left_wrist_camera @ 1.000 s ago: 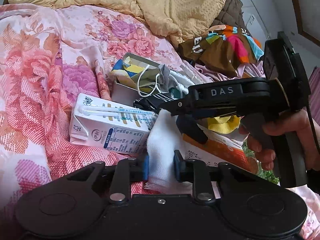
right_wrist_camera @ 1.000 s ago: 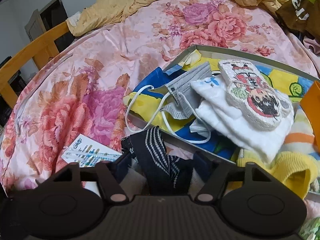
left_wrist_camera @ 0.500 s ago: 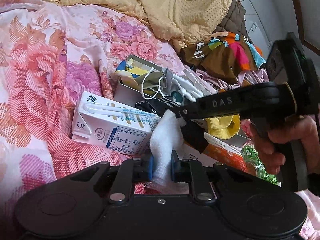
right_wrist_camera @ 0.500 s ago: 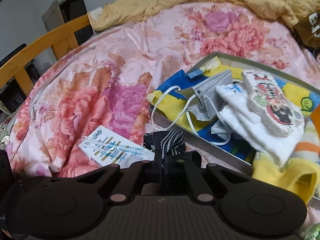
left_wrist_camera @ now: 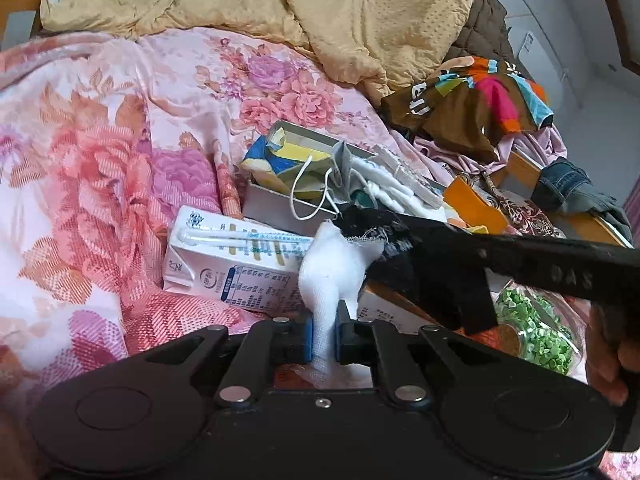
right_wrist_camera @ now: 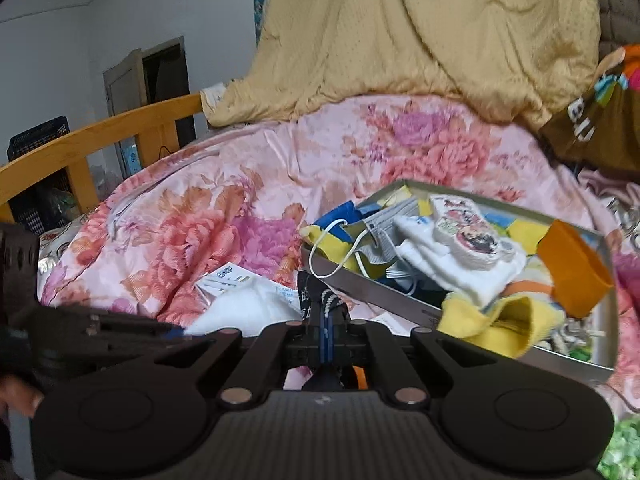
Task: Organize soft objects
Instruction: 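Carry the white cloth and black sock with both grippers and lower them into the tray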
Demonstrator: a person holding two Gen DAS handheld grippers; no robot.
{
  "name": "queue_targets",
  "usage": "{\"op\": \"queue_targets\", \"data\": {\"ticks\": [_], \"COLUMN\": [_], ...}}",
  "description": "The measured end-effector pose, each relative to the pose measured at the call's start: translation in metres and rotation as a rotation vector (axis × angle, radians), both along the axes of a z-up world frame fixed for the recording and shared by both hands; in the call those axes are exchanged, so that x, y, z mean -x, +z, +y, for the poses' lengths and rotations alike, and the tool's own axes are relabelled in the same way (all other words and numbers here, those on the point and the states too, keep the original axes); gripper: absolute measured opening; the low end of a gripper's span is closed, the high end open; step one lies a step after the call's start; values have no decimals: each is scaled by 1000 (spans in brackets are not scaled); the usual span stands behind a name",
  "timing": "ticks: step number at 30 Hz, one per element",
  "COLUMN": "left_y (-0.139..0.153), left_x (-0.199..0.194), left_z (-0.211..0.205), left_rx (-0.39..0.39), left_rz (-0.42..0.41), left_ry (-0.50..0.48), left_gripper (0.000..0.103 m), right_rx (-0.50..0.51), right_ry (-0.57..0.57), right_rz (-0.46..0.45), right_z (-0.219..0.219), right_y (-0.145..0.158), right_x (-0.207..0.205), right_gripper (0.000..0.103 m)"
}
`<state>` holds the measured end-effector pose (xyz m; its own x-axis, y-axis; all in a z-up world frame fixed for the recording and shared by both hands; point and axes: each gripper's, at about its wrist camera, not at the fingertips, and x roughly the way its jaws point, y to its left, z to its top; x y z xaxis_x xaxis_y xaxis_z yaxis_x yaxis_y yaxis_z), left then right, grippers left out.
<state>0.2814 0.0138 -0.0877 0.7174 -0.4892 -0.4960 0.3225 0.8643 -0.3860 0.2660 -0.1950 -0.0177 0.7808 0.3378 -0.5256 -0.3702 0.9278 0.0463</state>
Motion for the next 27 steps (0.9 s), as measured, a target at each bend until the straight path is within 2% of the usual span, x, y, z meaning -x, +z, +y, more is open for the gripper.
{"op": "queue_targets", "data": {"ticks": [9, 14, 21, 25, 27], "left_y": [34, 54, 78, 90, 93], "left_x": [2, -14, -62, -92, -107], "left_z": [-6, -19, -49, -74, -91], "left_rx": [-25, -56, -46, -55, -59], "left_rz": [12, -21, -62, -106, -120], "left_ry": [46, 60, 63, 48, 34], "left_gripper": [10, 10, 10, 10, 10], "right_rx": [20, -39, -151, -239, -249], "right_ry": [-4, -20, -75, -159, -196], "right_rz": [-108, -164, -267, -314, -319], "right_z": [-11, -24, -59, -94, -111], "right_y": [7, 22, 39, 41, 37], "right_x": [18, 5, -29, -48, -58], "right_gripper": [1, 1, 1, 2, 2]}}
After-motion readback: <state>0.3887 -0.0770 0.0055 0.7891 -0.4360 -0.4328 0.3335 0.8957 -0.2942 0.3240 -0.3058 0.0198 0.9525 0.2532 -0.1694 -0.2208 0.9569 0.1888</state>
